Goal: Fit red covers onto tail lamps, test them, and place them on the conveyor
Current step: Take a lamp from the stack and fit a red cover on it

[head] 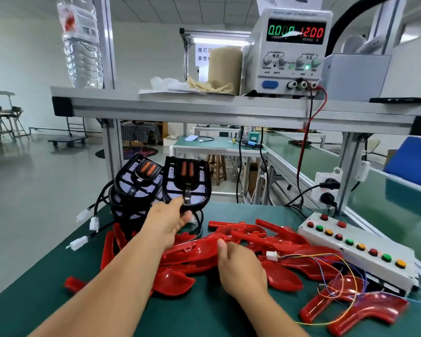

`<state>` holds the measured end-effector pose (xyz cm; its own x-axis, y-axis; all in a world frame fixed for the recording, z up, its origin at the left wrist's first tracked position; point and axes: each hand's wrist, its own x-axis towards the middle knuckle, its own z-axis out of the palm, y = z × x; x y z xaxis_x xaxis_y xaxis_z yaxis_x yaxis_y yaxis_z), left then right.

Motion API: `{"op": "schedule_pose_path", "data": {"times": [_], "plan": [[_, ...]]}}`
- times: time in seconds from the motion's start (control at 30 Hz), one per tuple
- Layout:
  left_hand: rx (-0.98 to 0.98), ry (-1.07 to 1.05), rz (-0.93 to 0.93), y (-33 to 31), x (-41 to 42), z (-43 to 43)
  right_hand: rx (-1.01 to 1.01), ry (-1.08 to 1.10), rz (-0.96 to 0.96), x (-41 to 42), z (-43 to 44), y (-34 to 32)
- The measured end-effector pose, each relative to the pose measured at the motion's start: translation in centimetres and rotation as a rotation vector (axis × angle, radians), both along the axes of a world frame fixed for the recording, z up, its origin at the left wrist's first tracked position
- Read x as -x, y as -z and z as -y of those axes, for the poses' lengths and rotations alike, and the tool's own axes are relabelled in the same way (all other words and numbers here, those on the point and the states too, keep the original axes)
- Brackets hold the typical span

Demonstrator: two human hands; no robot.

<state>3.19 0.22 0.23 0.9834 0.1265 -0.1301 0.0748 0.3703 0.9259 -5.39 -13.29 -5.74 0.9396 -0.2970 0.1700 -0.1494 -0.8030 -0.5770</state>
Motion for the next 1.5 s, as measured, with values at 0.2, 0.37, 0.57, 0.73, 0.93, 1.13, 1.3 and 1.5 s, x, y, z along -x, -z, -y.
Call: {"op": "schedule_pose_path", "data": {"times": [0.2,0.37,0.57,0.73,0.93,1.13,1.3,1.5], "plan": [[0.25,0.092,0.103,1.1,7.4,3.3,-0.732,-0.041,0.416,-0.2,-0.2,-2.2],[0.113,0.207,0.105,2.8,11.5,3.4,-0.99,-0.089,0.454,-0.4,-0.3,-2.2],[0.095,0.348,0.031,3.4,10.6,-3.0,-1.203,-0.146,0.519,0.2,1.4,-4.0],[0.207,0.551,-0.09,4.4,9.1,-6.0,-1.039,-0.205,0.31,1.9,3.4,-4.7],[-0.172,0.588,-0.186,3.9,9.8,-5.3,-0.806,-0.13,0.158,3.8,5.2,-4.0],[-0.362,0.49,0.18,3.4,9.8,-4.6,-0.776,-0.111,0.043,5.2,6.7,-2.8],[-0.104,0.635,0.033,4.4,9.8,-3.0,-0.831,-0.103,0.053,6.0,7.2,-2.5],[-0.143,0.644,-0.055,5.6,9.4,-1.7,-0.693,-0.153,0.093,6.8,6.8,-1.4]]}}
